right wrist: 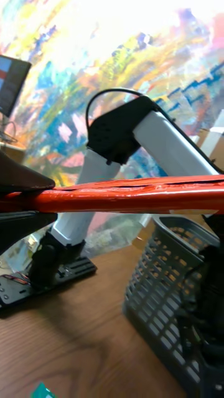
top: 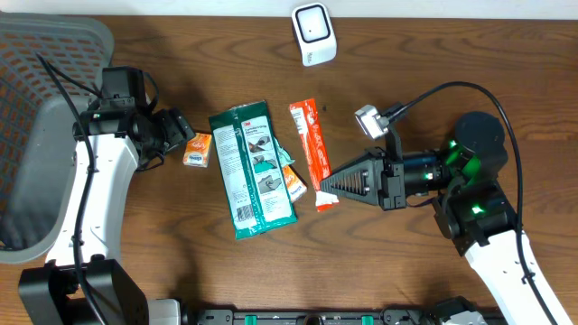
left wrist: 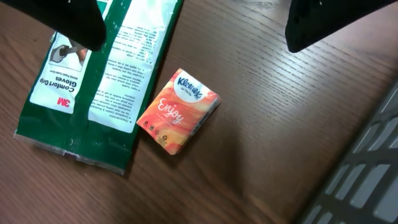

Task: Scan the item barcode
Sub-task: 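Carry the Nescafe stick with the right gripper to the white scanner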

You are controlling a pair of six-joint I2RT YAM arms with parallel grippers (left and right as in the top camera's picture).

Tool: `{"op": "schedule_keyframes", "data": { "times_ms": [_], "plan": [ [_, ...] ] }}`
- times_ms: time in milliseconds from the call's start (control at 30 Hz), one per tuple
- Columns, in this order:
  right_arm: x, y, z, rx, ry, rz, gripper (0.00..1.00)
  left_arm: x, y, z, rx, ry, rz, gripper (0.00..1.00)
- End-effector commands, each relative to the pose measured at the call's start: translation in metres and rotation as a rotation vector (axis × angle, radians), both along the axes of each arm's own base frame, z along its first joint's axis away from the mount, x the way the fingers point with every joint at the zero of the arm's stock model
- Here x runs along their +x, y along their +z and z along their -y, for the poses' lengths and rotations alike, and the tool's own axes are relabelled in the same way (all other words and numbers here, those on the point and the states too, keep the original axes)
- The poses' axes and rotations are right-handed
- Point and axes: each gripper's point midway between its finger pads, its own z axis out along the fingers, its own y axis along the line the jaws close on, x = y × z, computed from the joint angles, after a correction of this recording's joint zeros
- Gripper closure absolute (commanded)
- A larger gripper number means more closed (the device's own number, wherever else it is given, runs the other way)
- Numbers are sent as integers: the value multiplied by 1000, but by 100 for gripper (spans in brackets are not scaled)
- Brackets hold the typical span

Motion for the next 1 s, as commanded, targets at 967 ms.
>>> {"op": "schedule_keyframes", "data": {
  "times_ms": [967],
  "plan": [
    [175, 22, 97, -1061, -781, 441, 99, -2, 4, -9, 24, 27, 5, 7]
  ]
}}
